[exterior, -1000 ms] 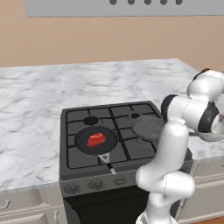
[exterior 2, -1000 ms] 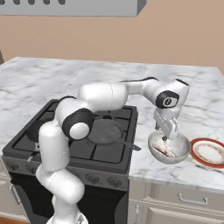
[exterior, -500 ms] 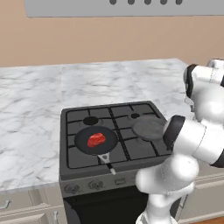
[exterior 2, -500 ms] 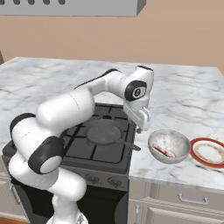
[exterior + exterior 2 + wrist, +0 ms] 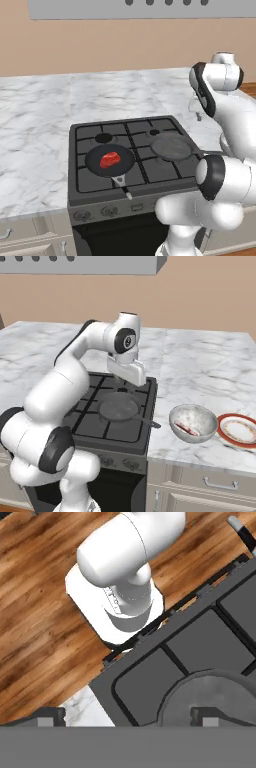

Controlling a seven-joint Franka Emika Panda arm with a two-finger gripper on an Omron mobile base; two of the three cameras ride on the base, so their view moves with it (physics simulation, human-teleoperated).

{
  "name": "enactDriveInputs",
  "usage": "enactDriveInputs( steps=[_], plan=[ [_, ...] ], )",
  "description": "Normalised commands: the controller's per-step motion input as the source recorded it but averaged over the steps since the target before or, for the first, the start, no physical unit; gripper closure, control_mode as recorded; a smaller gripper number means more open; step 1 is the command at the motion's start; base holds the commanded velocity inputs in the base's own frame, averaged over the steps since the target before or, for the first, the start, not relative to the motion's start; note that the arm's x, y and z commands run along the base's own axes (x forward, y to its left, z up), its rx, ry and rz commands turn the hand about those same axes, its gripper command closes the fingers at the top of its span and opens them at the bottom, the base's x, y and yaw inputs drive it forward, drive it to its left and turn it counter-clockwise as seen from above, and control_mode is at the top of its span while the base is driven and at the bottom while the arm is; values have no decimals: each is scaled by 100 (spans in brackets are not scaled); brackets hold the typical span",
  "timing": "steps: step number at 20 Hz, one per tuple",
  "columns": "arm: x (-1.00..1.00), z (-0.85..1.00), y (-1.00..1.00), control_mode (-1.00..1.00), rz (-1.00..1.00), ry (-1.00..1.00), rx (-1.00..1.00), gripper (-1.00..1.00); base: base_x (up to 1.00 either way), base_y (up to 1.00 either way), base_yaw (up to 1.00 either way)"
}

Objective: Place one of the steaks on the plate and the other in the bowl. Then place the bowl in the fridge.

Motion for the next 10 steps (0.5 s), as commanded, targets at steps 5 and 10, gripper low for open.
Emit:
enactDriveInputs(
  steps=[5, 10],
  plan=[
    [0, -26, 78, -100, -1, -8, 0, -100, 0, 0, 0],
    [-14, -13, 100, -100, 0, -3, -7, -100, 0, 0, 0]
  ],
)
